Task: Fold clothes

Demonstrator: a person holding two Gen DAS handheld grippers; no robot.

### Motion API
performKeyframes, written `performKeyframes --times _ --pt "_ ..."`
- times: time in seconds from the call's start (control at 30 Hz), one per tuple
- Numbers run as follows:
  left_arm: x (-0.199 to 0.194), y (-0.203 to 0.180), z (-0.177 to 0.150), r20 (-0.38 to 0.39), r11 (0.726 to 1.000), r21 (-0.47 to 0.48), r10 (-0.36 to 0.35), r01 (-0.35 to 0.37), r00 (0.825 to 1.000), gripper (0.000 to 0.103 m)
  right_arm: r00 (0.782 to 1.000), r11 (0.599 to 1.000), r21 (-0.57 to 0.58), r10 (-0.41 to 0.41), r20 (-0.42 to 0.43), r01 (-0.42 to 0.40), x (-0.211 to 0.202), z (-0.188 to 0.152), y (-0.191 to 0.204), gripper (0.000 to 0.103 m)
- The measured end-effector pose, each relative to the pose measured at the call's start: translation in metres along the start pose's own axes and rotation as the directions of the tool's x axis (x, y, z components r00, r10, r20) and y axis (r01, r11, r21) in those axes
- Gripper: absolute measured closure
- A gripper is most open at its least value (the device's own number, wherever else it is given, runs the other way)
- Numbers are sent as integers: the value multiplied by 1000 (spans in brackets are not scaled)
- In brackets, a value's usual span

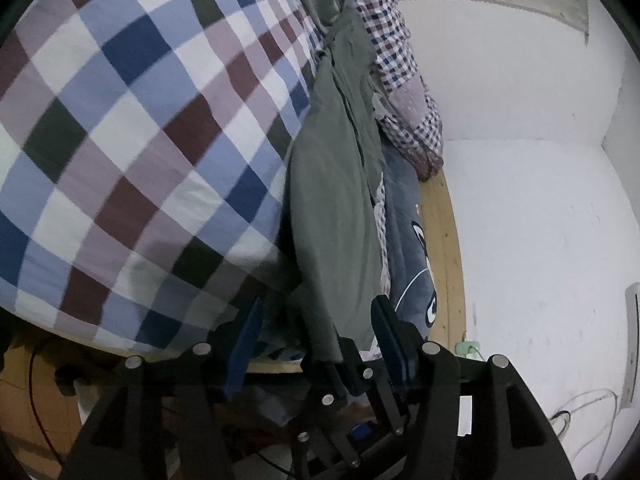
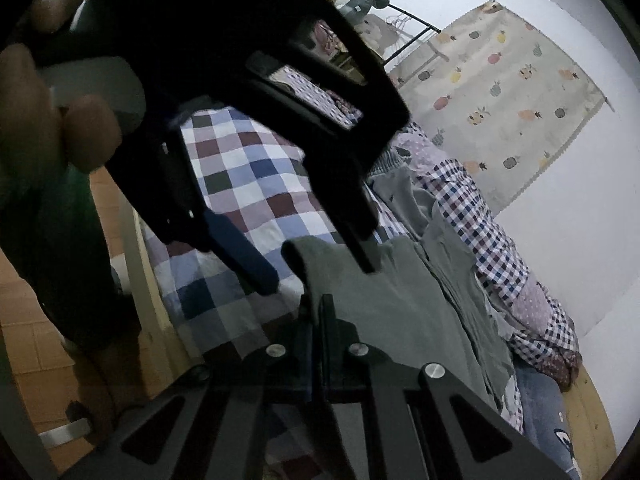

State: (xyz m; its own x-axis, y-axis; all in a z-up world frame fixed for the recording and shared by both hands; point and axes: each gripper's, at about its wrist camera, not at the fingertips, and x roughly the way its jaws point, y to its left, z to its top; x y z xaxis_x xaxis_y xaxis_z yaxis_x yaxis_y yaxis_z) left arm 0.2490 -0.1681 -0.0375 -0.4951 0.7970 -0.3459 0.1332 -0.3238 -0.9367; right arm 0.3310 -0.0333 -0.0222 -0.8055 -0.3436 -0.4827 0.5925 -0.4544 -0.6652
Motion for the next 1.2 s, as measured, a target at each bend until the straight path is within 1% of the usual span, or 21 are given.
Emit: performKeyframes --times 0.03,0.07,0.1,0.13,0.2,0.3,0.37,0.53,0.57,0.6,0.63,0.67,0.7,0.73,0.77,0.9,0.93,1.13,1.2 --pt "3 -1 -1 -5 1000 7 7 -7 1000 44 1000 1000 -1 -1 3 1 0 0 0 102" --pt "5 -1 -3 -12 1000 13 14 -14 1000 48 1000 1000 -3 -2 7 2 0 0 0 102" --pt "6 -1 -3 -17 1000 16 20 -19 1000 62 1000 1000 -4 -3 10 3 0 -1 0 102" --pt "7 -1 -4 -18 1000 14 20 -20 1000 69 1000 1000 -6 -4 12 4 0 -1 1 102" --pt "5 1 -6 -16 1000 10 16 -16 1000 78 1000 1000 -14 -5 13 6 -1 -1 1 102" --pt "0 1 -8 -18 1000 20 6 -6 1000 79 999 999 -27 -30 26 30 -1 -4 -2 102" --pt "1 0 -9 -21 1000 7 -4 4 1000 79 999 999 -32 -32 28 33 -1 -6 -6 102" --pt "3 -2 -12 -40 1000 -26 -6 5 999 81 999 998 -49 -38 13 38 -15 -13 4 102" --pt "2 -3 -12 -36 1000 -24 -5 4 999 82 999 998 -44 -36 14 37 -20 -14 7 102" --pt "0 -4 -11 -29 1000 -23 -6 5 1000 89 999 999 -37 -32 19 33 -23 -15 5 101" --pt "-1 -6 -11 -22 1000 -21 -7 6 1000 91 999 999 -30 -27 24 28 -26 -17 4 96" --pt "-2 -7 -11 -15 1000 -19 -6 6 1000 93 999 999 -24 -25 29 25 -29 -18 2 87" --pt "-2 -8 -12 -8 1000 -16 -4 4 1000 98 999 999 -19 -26 34 27 -33 -19 1 82" --pt "-2 -10 -12 -1 1000 -14 -2 2 1000 99 999 999 -14 -30 35 31 -35 -20 -1 73" --pt "-2 -11 -12 6 1000 -12 0 0 1000 100 999 999 -10 -34 35 35 -37 -21 -2 68" --pt "-3 -17 -13 33 1000 -3 8 -8 999 101 998 998 -1 -69 -10 69 -36 -31 -8 65" --pt "-3 -19 -13 39 1000 -1 10 -10 999 101 997 997 0 -79 -23 79 -34 -34 -10 62" --pt "-10 -31 -15 58 999 21 -32 31 998 102 984 987 -15 -162 -67 162 -30 -51 -15 45" --pt "-12 -37 -15 65 998 34 -47 44 997 102 978 981 -20 -192 -85 191 -27 -58 -18 44"
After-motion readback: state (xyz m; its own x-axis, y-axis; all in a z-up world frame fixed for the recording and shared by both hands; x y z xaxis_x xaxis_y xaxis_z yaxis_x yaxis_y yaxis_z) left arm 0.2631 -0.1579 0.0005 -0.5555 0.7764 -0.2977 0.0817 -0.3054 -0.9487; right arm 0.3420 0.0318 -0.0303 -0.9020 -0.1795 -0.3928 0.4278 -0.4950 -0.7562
